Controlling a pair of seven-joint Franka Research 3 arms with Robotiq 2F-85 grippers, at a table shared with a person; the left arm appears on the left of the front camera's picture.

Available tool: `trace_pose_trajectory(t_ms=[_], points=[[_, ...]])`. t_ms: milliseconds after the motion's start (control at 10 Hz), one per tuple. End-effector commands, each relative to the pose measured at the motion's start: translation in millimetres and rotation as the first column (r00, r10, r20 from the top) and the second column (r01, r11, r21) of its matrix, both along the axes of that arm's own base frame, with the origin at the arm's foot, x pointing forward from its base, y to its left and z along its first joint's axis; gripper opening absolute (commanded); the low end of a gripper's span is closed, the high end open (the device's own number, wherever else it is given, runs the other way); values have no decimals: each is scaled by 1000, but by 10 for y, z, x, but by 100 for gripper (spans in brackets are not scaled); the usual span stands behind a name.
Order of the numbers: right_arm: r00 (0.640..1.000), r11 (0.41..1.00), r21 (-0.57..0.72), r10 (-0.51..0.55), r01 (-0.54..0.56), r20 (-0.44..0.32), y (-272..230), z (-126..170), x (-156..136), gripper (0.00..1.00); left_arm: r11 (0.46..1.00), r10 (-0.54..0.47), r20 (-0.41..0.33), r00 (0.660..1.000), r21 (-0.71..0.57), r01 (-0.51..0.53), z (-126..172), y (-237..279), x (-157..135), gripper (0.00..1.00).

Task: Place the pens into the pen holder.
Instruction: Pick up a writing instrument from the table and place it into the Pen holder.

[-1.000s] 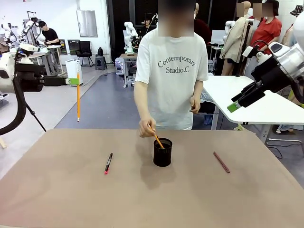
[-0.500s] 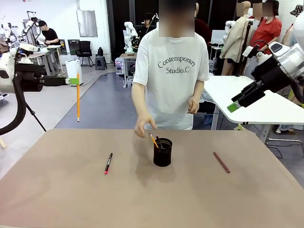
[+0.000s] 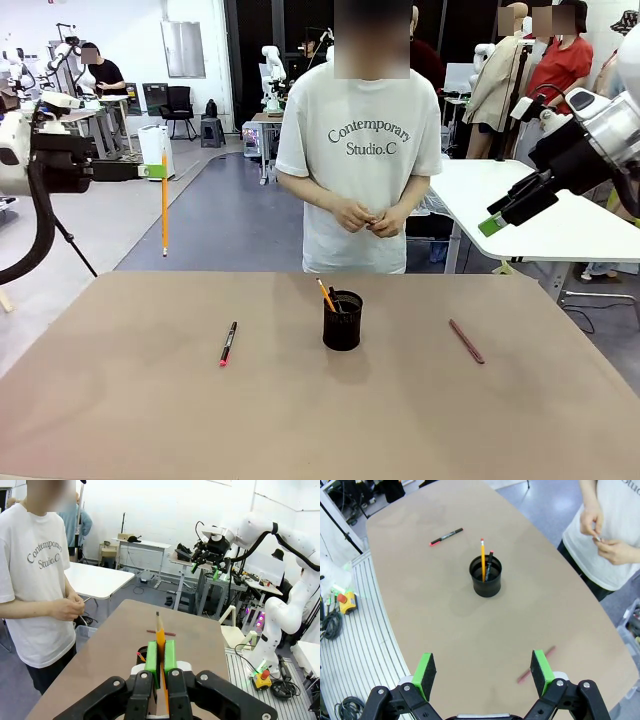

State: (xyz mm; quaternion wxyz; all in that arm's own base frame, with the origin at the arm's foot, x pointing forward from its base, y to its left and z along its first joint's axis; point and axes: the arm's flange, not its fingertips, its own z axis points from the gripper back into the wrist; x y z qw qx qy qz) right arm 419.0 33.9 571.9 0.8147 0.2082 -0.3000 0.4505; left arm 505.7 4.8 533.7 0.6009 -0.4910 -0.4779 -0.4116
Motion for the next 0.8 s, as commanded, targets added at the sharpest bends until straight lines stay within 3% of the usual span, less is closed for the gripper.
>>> trace_pose_trajectory(t_ms=[0,700], points=[[1000,1000,25,0,0,-3,6,14,1,100,1000,-1,-11,1000,6,1,26,-4,6,0],[1000,1000,25,0,0,-3,6,14,1,100,1000,-1,-11,1000,6,1,26,-4,6,0]])
